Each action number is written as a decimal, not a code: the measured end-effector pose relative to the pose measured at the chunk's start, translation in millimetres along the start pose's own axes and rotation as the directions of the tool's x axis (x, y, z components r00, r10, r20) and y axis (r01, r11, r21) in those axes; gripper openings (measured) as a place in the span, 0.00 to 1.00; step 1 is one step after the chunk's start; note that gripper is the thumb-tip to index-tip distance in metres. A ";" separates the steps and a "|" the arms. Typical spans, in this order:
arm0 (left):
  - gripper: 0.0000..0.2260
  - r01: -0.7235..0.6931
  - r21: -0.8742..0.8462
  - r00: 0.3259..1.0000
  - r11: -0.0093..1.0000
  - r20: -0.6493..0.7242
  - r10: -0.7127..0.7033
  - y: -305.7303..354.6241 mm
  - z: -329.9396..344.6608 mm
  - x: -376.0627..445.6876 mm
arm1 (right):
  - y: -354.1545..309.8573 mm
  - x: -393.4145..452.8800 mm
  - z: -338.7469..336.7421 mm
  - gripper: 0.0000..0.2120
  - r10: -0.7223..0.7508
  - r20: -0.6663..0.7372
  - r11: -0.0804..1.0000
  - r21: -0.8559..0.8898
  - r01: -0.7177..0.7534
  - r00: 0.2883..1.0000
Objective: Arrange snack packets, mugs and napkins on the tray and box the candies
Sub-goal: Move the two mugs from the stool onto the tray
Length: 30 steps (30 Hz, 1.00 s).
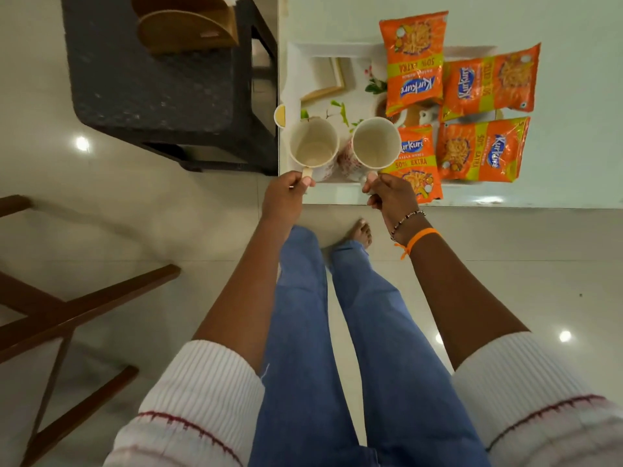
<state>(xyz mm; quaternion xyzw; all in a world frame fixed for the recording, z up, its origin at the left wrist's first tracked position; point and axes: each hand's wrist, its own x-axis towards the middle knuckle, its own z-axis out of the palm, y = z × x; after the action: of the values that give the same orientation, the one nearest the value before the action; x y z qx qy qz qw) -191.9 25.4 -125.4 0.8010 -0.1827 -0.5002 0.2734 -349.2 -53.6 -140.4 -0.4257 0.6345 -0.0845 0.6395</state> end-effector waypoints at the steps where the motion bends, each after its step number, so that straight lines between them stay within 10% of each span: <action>1: 0.11 -0.004 0.008 1.000 1.000 0.000 0.004 -0.6 1.3 2.1 | 2.2 1.2 0.6 0.18 0.006 0.004 1.000 -0.003 -0.006 1.000; 23: 0.12 0.057 0.218 0.998 0.974 0.009 -0.060 -2.5 25.1 0.0 | -0.7 3.2 13.1 0.10 0.141 0.062 0.990 -0.038 -0.139 0.988; 30: 0.15 0.171 -0.045 0.985 0.984 -0.021 -0.172 -1.6 11.3 -16.0 | -23.2 -15.4 3.9 0.09 -0.050 -0.064 0.888 -0.459 0.016 0.997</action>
<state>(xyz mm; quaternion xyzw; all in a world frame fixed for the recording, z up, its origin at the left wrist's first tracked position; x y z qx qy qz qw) -208.9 32.7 -119.1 0.8138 -0.0988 -0.5159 0.2488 -338.5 -56.4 -114.5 -0.5719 0.6524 0.0410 0.4956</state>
